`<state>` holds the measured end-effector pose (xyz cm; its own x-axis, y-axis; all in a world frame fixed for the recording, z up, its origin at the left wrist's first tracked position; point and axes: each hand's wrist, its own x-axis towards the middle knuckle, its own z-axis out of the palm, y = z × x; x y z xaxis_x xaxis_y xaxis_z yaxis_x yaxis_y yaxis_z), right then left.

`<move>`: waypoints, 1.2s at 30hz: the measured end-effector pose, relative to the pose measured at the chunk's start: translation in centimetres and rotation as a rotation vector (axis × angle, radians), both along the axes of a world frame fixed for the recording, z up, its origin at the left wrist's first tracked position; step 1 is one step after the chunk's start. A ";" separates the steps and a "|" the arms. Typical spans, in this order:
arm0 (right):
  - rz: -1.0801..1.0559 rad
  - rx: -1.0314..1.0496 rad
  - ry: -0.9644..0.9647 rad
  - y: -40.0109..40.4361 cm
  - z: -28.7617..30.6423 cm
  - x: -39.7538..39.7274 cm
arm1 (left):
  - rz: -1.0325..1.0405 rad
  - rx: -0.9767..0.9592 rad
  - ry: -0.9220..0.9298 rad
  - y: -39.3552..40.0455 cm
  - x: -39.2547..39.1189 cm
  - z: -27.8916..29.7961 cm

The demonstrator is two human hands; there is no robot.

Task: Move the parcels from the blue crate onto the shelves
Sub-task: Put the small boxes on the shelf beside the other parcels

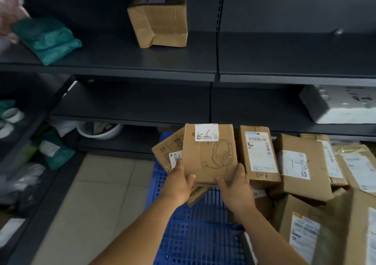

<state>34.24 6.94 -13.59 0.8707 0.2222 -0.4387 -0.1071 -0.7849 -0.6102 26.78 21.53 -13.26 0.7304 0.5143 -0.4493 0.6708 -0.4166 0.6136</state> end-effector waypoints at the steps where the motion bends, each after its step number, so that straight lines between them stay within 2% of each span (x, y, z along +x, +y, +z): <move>1: -0.001 0.020 0.007 -0.1 -0.2 0.1 | 0.021 -0.016 -0.032 -0.2 0.0 -0.2; 6: 0.040 0.067 -0.011 -0.6 0.0 -0.2 | 0.121 -0.059 -0.122 -1.3 -1.4 0.1; 11: 0.170 0.109 -0.073 0.3 2.1 -1.2 | 0.259 -0.095 -0.232 -1.0 -4.5 1.6; 20: 0.379 0.275 -0.140 5.6 7.8 -6.8 | 0.505 0.030 -0.417 1.9 -12.9 7.7; 28: 0.586 0.411 -0.157 8.7 13.4 -16.2 | 0.702 0.160 -0.505 2.0 -24.9 13.2; 36: 0.778 0.547 -0.159 8.9 18.7 -30.4 | 0.876 0.304 -0.562 -1.2 -40.6 18.4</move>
